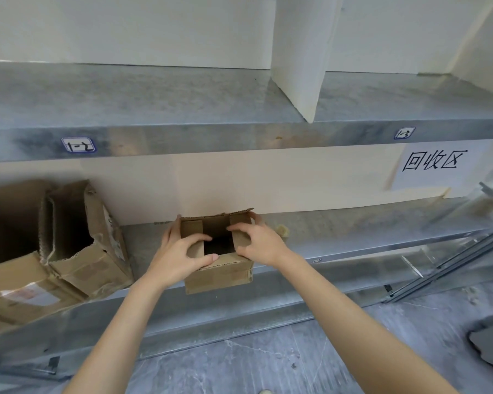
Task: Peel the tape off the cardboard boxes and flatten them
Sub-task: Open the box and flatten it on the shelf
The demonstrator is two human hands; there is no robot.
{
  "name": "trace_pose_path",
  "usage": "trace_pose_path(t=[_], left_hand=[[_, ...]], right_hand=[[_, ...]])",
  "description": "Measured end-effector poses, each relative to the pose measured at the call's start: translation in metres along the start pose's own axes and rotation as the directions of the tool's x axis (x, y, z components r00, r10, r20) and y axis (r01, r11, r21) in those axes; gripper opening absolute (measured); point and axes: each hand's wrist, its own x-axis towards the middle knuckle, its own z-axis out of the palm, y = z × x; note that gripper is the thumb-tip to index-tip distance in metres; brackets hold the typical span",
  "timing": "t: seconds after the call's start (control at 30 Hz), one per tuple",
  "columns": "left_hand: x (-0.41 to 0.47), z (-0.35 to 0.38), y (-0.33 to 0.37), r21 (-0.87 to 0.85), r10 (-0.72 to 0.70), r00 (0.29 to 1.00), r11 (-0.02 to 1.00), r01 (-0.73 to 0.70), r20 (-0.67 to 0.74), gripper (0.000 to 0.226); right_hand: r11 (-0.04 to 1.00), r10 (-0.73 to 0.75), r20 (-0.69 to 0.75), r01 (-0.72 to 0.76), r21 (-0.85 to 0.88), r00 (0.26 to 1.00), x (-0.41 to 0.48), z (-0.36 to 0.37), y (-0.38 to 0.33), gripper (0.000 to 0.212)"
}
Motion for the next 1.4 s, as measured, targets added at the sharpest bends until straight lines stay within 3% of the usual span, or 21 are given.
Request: trace_pose_path(t=[0.27,0.47,0.6,0.73,1.0,1.17,1.4], left_hand=[[0.001,0.004,0.001,-0.013,0.005,0.997,1.000,-0.006,-0.083,0.036],[0.003,0.004,-0.002,-0.106,0.050,0.977,0.992,-0.074,-0.209,0.043],[0.004,0.006,-0.002,-0.177,0.011,0.962,0.982,-0.061,-0.271,0.049],[0.005,0.006,-0.004,-0.249,-0.049,0.955,0.968,-0.026,-0.291,0.053],[0.005,0.008,0.002,-0.224,-0.071,0.941,0.975,-0.004,-0.330,0.049],[0.008,0.007,0.003,-0.225,-0.086,0.933,0.974,0.006,-0.348,0.047],[0.010,0.010,0.004,-0.272,-0.108,0.916,0.962,-0.001,-0.386,0.045]], right_hand=[[0.992,-0.027,0.045,0.032,-0.120,0.999,0.002,0.002,-0.001,0.041],[0.996,-0.082,-0.009,0.082,0.039,0.997,0.001,-0.004,-0.001,0.031],[0.981,-0.026,-0.042,0.034,0.192,0.999,-0.001,-0.015,0.001,0.030],[0.962,0.023,-0.056,-0.007,0.272,0.998,-0.004,-0.020,0.006,0.034],[0.936,0.004,-0.010,0.000,0.352,1.000,-0.004,-0.020,0.012,0.043],[0.947,0.010,-0.002,-0.009,0.322,1.000,-0.007,-0.023,0.013,0.051],[0.942,-0.052,0.044,0.034,0.333,0.998,-0.014,-0.025,0.014,0.084]])
